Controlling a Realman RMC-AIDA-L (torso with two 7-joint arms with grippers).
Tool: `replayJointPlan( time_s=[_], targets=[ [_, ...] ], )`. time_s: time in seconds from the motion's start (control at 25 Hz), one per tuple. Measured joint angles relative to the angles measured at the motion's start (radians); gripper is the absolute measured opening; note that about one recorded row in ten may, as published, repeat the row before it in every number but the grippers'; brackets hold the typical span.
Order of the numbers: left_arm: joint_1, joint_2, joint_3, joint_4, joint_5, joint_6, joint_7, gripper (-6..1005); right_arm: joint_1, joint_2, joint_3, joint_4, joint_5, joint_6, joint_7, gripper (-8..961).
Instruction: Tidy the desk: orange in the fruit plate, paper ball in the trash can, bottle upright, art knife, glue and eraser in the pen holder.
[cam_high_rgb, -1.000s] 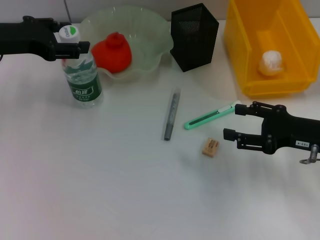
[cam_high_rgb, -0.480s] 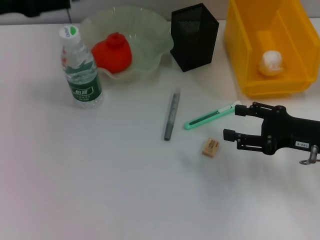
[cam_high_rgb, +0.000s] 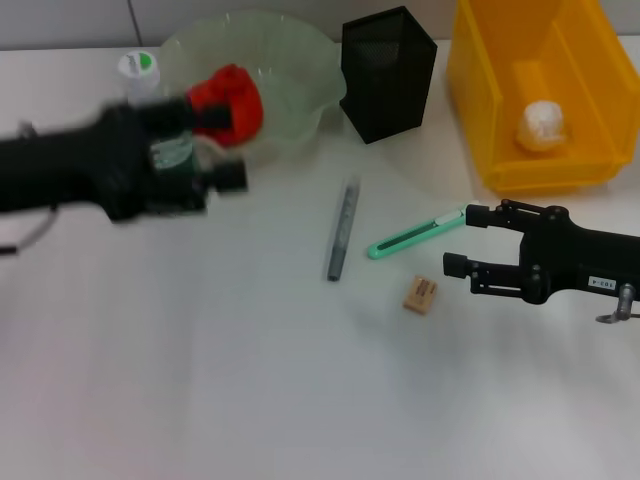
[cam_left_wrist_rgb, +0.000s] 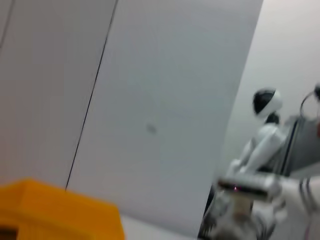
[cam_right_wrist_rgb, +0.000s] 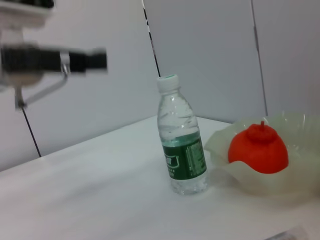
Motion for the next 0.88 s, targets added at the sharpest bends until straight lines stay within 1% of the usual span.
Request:
replayJointPlan(
  time_s=[0.04,0.12,0.16,0.2,0.24,0.4,0.52,0.72,0.76,0.88],
  targets=[
    [0.0,0.0,0.0,0.0,0.0,0.0,0.0,812,0.0,0.0,0.0,0.0,0.0,0.0,0.0,785],
    [0.012,-0.017,0.001,-0.021,0.055,-0.046,0.053,812,0.005,0.0,0.0,0.0,0.0,-0.003,0.009,785],
    [0.02,-0.027,0.001,-0.029,0.086,-0.079,0.084,812,0.008,-0.001,0.0,0.0,0.0,-0.004,0.013,785],
    [0.033,-0.045,0.002,-0.043,0.129,-0.128,0.141,813,0.01,-0.003,0.0,0.0,0.001,-0.009,0.018,785],
    [0.033,-0.045,0.002,-0.043,0.129,-0.128,0.141,813,0.01,-0.003,0.0,0.0,0.001,-0.009,0.018,785],
    [0.07,-0.07,0.003,-0.066,0.163,-0.203,0.271,813,0.013,-0.006,0.0,0.0,0.001,-0.016,0.021,784],
    [0.078,-0.075,0.006,-0.068,0.177,-0.225,0.292,813,0.013,-0.006,0.0,0.0,0.001,-0.016,0.021,784],
    [0.079,-0.077,0.01,-0.068,0.192,-0.247,0.297,812,0.014,-0.006,-0.003,-0.003,0.0,-0.016,0.037,784],
    [0.074,-0.084,0.012,-0.068,0.206,-0.261,0.299,812,0.017,-0.006,-0.005,-0.007,-0.002,-0.016,0.048,784],
    [0.071,-0.088,0.012,-0.068,0.212,-0.265,0.3,812,0.024,-0.006,-0.009,-0.039,-0.006,-0.042,0.106,784]
  ],
)
